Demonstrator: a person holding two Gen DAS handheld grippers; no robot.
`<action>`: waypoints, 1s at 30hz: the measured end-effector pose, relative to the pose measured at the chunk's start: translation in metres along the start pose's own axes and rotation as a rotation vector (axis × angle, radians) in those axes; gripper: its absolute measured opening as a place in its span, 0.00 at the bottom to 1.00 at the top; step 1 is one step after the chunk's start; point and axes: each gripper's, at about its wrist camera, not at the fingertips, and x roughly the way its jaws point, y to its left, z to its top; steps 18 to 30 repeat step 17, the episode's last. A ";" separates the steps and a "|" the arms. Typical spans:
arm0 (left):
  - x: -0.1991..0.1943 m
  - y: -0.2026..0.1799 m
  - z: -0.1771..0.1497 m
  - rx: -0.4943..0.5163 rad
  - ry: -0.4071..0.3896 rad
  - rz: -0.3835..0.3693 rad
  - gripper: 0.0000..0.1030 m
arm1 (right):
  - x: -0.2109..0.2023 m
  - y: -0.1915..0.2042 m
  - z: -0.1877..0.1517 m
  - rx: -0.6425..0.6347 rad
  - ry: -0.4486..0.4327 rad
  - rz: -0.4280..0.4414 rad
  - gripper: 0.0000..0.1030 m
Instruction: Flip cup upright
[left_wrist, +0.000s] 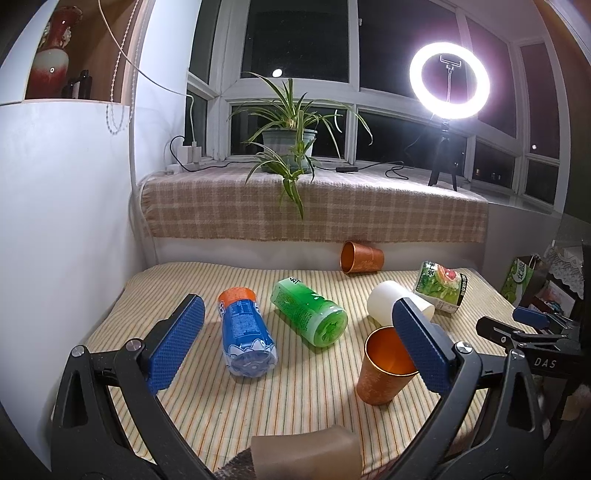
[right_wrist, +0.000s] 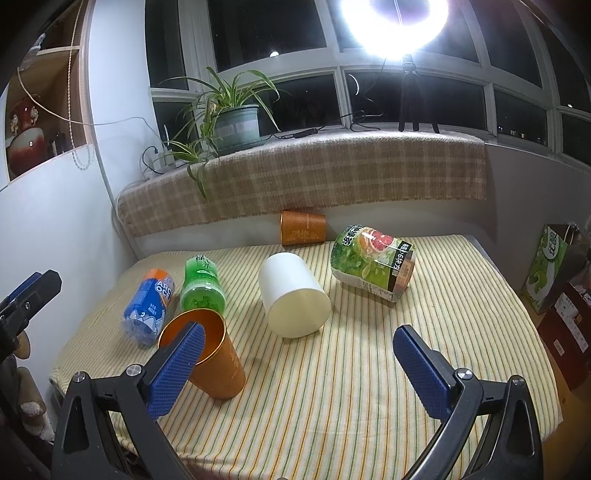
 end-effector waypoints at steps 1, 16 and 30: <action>0.000 0.000 0.000 0.000 0.000 0.000 1.00 | 0.000 0.000 0.000 0.001 0.001 0.000 1.00; 0.004 0.005 -0.006 -0.003 -0.001 0.008 1.00 | 0.003 0.000 -0.002 0.008 0.017 0.012 1.00; 0.004 0.005 -0.006 -0.002 -0.001 0.008 1.00 | 0.004 0.000 -0.003 0.007 0.019 0.013 1.00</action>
